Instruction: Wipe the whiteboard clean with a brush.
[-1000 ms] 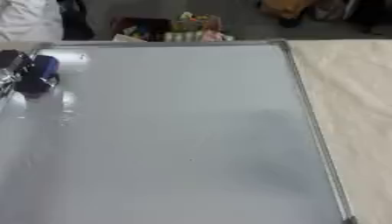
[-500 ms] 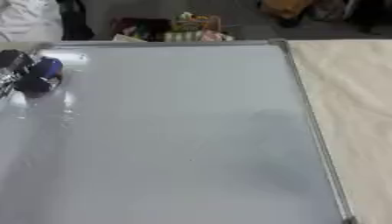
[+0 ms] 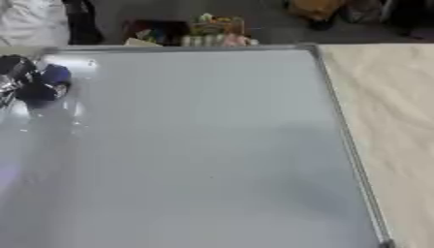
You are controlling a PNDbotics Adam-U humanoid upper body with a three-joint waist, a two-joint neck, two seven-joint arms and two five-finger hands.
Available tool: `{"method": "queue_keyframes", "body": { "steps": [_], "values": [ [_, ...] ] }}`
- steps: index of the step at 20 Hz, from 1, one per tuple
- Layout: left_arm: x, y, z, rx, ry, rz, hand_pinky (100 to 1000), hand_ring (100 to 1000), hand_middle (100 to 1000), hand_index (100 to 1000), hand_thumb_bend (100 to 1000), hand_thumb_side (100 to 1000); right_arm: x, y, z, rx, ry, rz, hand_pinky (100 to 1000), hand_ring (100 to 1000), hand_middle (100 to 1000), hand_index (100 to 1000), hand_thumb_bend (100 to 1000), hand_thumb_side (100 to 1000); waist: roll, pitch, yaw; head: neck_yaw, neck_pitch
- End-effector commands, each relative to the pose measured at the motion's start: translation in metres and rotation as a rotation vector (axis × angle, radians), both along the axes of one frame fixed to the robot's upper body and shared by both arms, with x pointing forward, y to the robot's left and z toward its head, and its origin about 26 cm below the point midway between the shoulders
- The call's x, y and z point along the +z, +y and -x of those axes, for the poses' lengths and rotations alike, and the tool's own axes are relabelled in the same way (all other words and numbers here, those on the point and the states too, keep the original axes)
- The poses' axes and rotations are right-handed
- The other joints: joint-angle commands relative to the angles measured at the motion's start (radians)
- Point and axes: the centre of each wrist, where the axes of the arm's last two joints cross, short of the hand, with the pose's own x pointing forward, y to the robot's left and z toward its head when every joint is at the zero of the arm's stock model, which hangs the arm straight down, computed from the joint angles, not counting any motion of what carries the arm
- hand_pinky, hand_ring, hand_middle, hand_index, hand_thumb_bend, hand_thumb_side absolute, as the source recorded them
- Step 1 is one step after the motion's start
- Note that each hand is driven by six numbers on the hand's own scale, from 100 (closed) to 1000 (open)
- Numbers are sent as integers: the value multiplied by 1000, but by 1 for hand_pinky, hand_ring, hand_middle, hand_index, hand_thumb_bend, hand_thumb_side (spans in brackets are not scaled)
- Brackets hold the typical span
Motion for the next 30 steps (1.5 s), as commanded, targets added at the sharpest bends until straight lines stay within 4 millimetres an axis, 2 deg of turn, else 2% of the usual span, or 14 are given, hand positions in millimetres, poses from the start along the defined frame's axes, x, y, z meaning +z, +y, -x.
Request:
{"method": "queue_keyframes", "body": {
  "steps": [1,8,15,21,30],
  "values": [
    [9,4,2,6,-31,0,493,583,476,757,376,439,5,-3,3,-14,-17,-1,837,806,698,859,100,1000,-2,-25,-1,2,-9],
    [6,4,2,1,-30,-2,467,555,435,696,345,417,6,-3,3,-22,-24,-15,836,804,696,857,100,1000,-4,-22,-4,4,-14],
    [4,4,1,-6,-33,-2,441,515,380,624,265,371,6,-3,3,-23,-26,-28,836,801,692,852,100,1000,-5,-22,-2,4,-17],
    [3,5,1,9,-55,5,417,488,348,616,166,372,6,-2,3,-20,-24,-35,836,799,690,849,100,1000,-5,-21,-5,4,-19],
    [4,3,1,-2,-75,19,412,483,343,620,114,382,7,-2,3,-20,-24,-39,837,797,688,848,100,1000,-5,-17,-12,7,-26]
  ]
}}
